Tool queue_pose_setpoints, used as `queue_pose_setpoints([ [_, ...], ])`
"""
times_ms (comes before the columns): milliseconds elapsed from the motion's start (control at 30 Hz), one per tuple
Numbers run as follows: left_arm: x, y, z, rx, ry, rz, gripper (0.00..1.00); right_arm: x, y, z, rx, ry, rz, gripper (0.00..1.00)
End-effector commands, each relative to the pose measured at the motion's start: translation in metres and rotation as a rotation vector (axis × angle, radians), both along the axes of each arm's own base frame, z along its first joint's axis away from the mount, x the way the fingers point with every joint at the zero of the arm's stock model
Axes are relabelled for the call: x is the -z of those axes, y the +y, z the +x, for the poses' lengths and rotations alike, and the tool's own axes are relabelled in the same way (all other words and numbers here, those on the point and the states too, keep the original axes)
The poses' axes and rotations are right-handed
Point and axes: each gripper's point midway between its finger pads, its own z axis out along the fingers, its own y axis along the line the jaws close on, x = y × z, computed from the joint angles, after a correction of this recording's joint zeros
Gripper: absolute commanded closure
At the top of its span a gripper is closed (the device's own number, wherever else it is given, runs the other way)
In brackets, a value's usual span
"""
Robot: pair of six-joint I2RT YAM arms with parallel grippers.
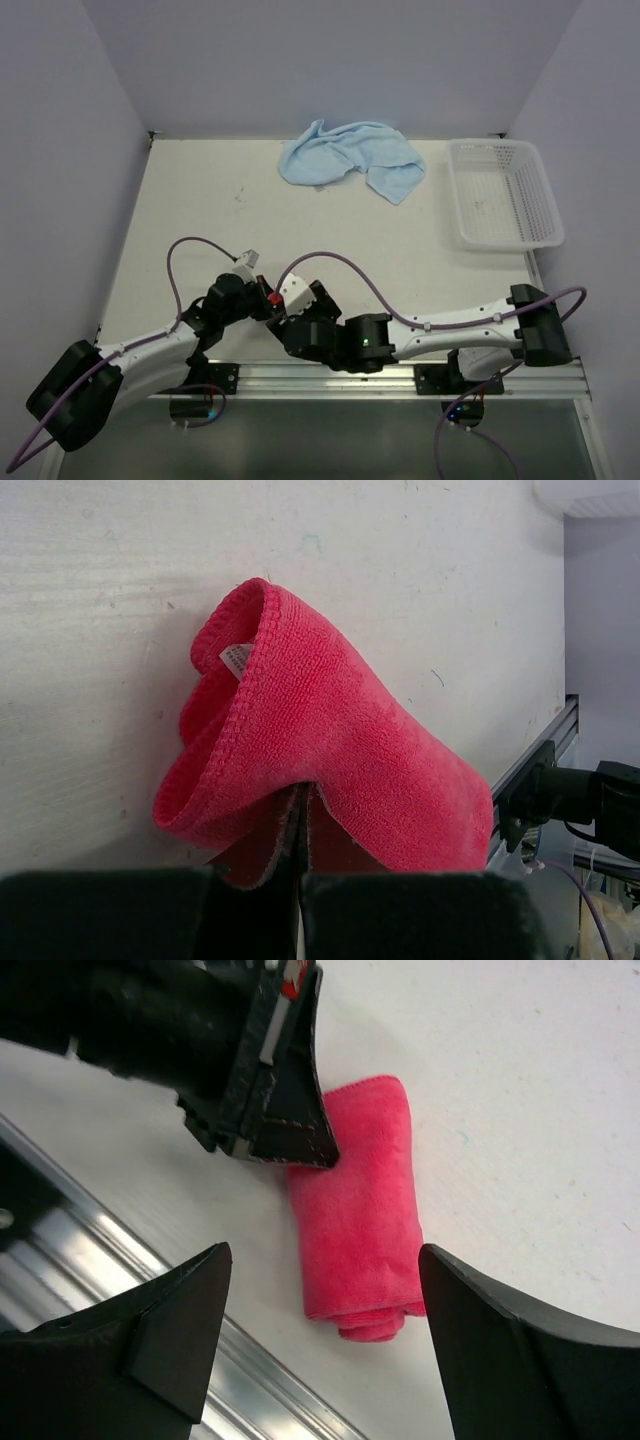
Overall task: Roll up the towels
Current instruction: Place the rolled towel into the container
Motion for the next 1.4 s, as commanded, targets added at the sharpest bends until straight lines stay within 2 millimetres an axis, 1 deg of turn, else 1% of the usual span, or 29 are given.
queue_pose_setpoints([
  [0,0.023,0.011,-0.008,-0.014,0.052,0.072,1.0,-0.011,0.008,0.002,-0.072,0.143,0.099,0.19],
  [33,0.024,0.01,-0.008,-0.012,0.055,0.075,1.0,-0.011,0.002,0.019,-0.031,0.179,0.123,0.17],
  [67,0.023,0.01,-0.007,-0.011,0.052,0.074,1.0,-0.004,0.0,0.022,-0.033,0.219,0.125,0.16],
  [100,0.022,0.009,-0.006,-0.012,0.051,0.072,1.0,0.001,0.002,0.02,-0.06,0.273,0.134,0.13],
  [133,0.023,0.009,-0.007,-0.008,0.053,0.075,1.0,0.005,0.0,0.033,-0.04,0.296,0.145,0.09],
  [167,0.022,0.009,-0.006,-0.007,0.05,0.074,1.0,0.011,-0.002,0.035,-0.042,0.322,0.137,0.01],
  [200,0.022,0.009,-0.006,-0.007,0.051,0.074,1.0,0.016,-0.001,0.034,-0.055,0.364,0.133,0.01],
  [233,0.022,0.009,-0.007,-0.006,0.05,0.075,1.0,0.02,-0.003,0.042,-0.044,0.384,0.135,0.01],
  [267,0.022,0.009,-0.007,-0.006,0.049,0.074,1.0,0.029,-0.003,0.043,-0.05,0.412,0.126,0.01],
  [300,0.021,0.009,-0.007,-0.006,0.049,0.074,1.0,0.031,0.0,0.043,-0.061,0.434,0.141,0.01],
  [367,0.021,0.009,-0.006,-0.01,0.046,0.076,1.0,0.044,0.002,0.042,-0.083,0.487,0.13,0.01],
  [467,0.021,0.009,-0.006,-0.006,0.046,0.077,1.0,0.056,0.002,0.042,-0.095,0.499,0.093,0.01],
  [500,0.021,0.009,-0.007,-0.005,0.048,0.075,1.0,0.067,0.001,0.042,-0.093,0.508,0.067,0.01],
  [633,0.021,0.009,-0.007,-0.003,0.046,0.076,1.0,0.089,-0.009,0.05,-0.056,0.474,-0.009,0.01],
  [667,0.022,0.01,-0.007,-0.003,0.049,0.08,1.0,0.096,-0.016,0.055,-0.034,0.449,-0.032,0.01],
  [767,0.023,0.01,-0.008,0.0,0.05,0.079,1.0,0.111,-0.023,0.058,-0.014,0.434,-0.077,0.01],
  [800,0.023,0.01,-0.009,0.0,0.052,0.081,1.0,0.115,-0.022,0.059,-0.014,0.435,-0.079,0.02],
  [933,0.021,0.01,-0.007,-0.001,0.047,0.079,1.0,0.123,-0.025,0.053,-0.016,0.455,-0.072,0.09],
  [967,0.019,0.008,-0.006,0.0,0.044,0.076,1.0,0.123,-0.025,0.053,-0.018,0.455,-0.064,0.16],
  [1033,0.018,0.008,-0.005,-0.001,0.042,0.08,1.0,0.121,-0.026,0.05,-0.021,0.457,-0.048,0.21],
  [1067,0.014,0.007,-0.003,-0.001,0.037,0.078,1.0,0.12,-0.026,0.05,-0.023,0.455,-0.04,0.26],
  [1133,0.006,0.004,0.003,-0.004,0.018,0.078,1.0,0.121,-0.03,0.05,-0.017,0.451,-0.04,0.32],
  [1200,0.004,0.003,0.008,-0.008,0.019,0.092,1.0,0.121,-0.03,0.049,-0.02,0.453,-0.038,0.38],
  [1233,-0.006,0.0,0.016,-0.012,-0.007,0.092,1.0,0.123,-0.032,0.047,-0.019,0.461,-0.039,0.43],
  [1267,-0.009,0.0,0.019,-0.016,-0.009,0.101,1.0,0.124,-0.032,0.047,-0.016,0.463,-0.036,0.48],
  [1300,-0.011,-0.002,0.023,-0.015,-0.012,0.11,1.0,0.124,-0.032,0.047,-0.014,0.464,-0.034,0.58],
  [1333,-0.025,-0.005,0.034,-0.021,-0.046,0.108,1.0,0.125,-0.032,0.046,-0.007,0.469,-0.03,0.64],
  [1367,-0.028,-0.004,0.038,-0.026,-0.043,0.118,1.0,0.125,-0.033,0.046,-0.001,0.468,-0.027,0.71],
])
